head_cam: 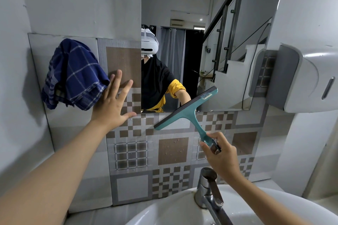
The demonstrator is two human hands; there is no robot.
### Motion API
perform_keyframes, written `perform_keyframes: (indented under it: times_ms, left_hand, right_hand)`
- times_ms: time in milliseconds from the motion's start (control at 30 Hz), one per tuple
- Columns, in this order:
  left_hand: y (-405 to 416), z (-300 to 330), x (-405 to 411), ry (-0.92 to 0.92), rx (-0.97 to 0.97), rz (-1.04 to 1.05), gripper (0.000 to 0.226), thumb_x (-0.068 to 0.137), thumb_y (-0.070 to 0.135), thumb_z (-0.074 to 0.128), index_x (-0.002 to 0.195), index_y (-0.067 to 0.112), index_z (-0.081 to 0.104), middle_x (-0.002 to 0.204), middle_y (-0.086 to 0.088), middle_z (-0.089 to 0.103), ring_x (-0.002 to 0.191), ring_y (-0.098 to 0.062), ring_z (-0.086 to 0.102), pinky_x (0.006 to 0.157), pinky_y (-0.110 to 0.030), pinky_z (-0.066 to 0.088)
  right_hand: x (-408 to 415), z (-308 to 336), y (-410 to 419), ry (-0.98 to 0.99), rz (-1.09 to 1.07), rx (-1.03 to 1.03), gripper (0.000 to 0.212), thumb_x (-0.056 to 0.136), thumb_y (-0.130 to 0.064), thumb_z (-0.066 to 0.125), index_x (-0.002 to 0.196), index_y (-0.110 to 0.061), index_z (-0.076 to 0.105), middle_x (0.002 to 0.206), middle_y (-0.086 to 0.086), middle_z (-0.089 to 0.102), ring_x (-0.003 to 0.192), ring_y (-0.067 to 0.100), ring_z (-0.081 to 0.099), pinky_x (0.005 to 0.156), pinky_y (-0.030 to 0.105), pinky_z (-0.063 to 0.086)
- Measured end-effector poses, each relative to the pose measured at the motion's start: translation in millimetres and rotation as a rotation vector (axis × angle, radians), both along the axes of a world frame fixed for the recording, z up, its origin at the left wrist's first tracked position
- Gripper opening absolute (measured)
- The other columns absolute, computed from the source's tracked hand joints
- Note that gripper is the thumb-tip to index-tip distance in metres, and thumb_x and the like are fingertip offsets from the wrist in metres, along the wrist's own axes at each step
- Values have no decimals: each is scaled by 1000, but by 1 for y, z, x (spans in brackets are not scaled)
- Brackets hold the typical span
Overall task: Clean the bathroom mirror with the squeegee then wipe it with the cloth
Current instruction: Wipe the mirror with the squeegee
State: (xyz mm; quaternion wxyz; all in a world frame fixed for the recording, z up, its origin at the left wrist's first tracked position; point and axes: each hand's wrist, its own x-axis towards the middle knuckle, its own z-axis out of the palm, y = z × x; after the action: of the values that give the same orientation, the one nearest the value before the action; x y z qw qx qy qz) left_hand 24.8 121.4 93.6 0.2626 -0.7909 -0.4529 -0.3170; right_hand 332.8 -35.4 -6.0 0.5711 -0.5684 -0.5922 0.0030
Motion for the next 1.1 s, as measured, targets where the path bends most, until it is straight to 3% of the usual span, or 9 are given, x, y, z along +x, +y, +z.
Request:
perform_keyframes:
  times_ms: [133,267,433,600,767,867,1000,1100]
  left_hand:
    - [0,0,0,1,1,0,107,69,59,68,150,23,8,158,-9,-17,145,-29,-13,115,-57,7]
    - [0,-1,0,-11,-4,-12,107,69,57,70,150,22,9,158,-9,-16,144,-28,-13,115,-56,7]
    - [-1,0,1,-14,-23,9,108,70,55,70,150,24,6,157,-6,-21,144,-26,-18,115,-54,4]
    - [-3,1,3,-7,-40,33,109,69,55,71,150,24,5,156,-6,-23,143,-24,-22,115,-56,5]
    - [-9,4,5,-9,-50,37,109,68,50,75,150,20,9,157,-10,-20,142,-27,-20,112,-54,4]
    - [-18,7,12,-50,-76,15,107,70,48,75,150,18,10,157,-11,-19,143,-29,-16,112,-54,5]
    - [-42,12,31,-265,-125,-128,94,76,39,72,147,17,15,159,-15,-3,145,-33,0,114,-54,11]
    - [-77,18,51,-409,-107,-414,70,79,28,71,138,11,37,151,-17,29,141,-29,25,115,-47,21]
  right_hand:
    - [8,-5,-7,64,0,-28,41,76,-10,77,92,-37,50,98,-3,67,75,-7,67,58,9,53]
    - [11,-6,-10,100,21,-44,36,77,-11,76,92,-34,52,99,-1,68,74,0,70,60,16,57]
    - [12,-12,-17,138,25,-75,27,79,-10,75,97,-17,56,85,2,69,51,2,59,48,12,46]
    - [21,-22,-32,244,9,-147,22,81,-18,73,93,-21,55,62,10,63,41,9,41,39,18,38]
    - [24,-12,-56,394,-24,-165,20,84,-15,70,97,-11,56,76,14,66,38,6,51,35,16,41]
    - [19,6,-69,404,-26,-136,19,83,-16,71,95,-16,56,79,11,67,39,8,53,35,18,43]
    - [4,32,-82,311,18,-148,19,82,-19,73,92,-21,58,77,10,70,42,9,53,37,19,43]
    - [-11,56,-89,194,85,-197,20,80,-15,75,94,-21,61,85,6,69,44,0,57,39,11,41]
